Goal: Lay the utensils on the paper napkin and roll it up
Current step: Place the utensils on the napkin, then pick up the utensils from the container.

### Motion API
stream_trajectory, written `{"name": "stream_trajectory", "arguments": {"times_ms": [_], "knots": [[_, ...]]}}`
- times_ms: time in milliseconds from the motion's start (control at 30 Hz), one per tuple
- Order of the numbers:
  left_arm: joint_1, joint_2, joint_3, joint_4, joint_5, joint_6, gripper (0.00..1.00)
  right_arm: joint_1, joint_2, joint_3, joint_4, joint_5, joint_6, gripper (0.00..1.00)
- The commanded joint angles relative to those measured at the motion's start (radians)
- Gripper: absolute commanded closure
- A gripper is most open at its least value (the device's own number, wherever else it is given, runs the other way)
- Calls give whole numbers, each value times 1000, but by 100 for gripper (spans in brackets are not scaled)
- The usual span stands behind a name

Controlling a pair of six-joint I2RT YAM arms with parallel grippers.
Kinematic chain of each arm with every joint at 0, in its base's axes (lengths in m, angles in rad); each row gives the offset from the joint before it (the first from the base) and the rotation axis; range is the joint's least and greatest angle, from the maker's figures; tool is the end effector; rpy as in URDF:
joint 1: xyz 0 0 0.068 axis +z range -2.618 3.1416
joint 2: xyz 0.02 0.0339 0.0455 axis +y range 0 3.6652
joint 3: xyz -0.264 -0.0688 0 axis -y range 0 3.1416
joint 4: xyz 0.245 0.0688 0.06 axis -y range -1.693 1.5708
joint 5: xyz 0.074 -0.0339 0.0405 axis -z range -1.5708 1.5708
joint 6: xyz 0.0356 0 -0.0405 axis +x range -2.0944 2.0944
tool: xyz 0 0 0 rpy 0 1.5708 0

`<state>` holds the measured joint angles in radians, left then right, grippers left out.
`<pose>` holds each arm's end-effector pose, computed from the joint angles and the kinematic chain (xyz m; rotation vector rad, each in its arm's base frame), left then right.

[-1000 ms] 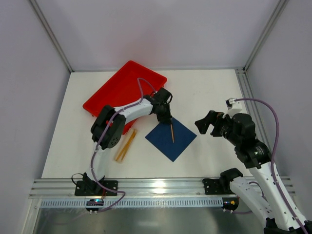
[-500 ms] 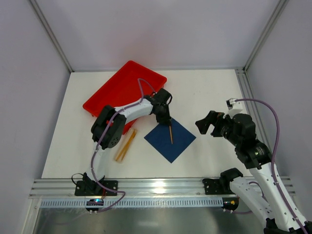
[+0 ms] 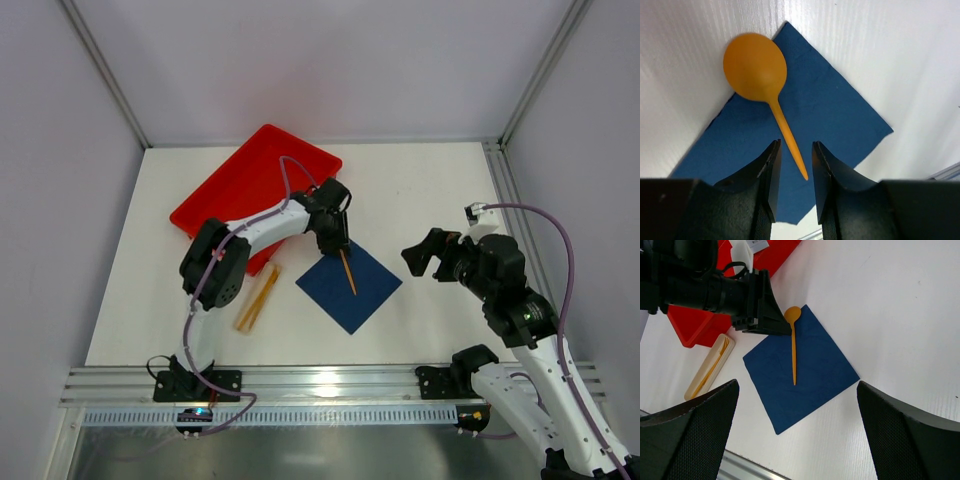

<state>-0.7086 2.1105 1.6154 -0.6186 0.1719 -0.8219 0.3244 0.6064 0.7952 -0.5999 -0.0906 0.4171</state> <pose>0.3361 -0.2961 0.1785 -0.1047 2.8591 -0.6387 0.1248 0.0454 0.3251 0.0338 2.0248 0.5659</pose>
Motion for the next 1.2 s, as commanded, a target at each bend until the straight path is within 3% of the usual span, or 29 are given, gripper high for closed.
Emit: {"name": "stream_trajectory", "arguments": {"times_ms": [0, 167, 333, 400, 567, 700, 1167], "knots": [[-5, -134, 29, -50, -37, 39, 65, -2, -5, 38, 12, 12, -11, 0], [-3, -240, 12, -154, -144, 148, 69, -2, -10, 38, 9, 6, -9, 0], [7, -384, -18, -386, -412, 283, 67, -1, -16, 18, 23, -7, -11, 0], [18, -428, -75, -424, -446, 314, 66, -2, -13, 7, 28, -15, -9, 0], [101, -553, -254, -373, -404, 345, 66, -4, 0, 13, 31, -29, -1, 0], [115, -554, -362, -304, -393, 394, 66, -2, -5, 29, 20, -34, -4, 0], [118, -420, -422, -132, -327, 452, 69, -2, -33, 12, 17, -11, -17, 0]]}}
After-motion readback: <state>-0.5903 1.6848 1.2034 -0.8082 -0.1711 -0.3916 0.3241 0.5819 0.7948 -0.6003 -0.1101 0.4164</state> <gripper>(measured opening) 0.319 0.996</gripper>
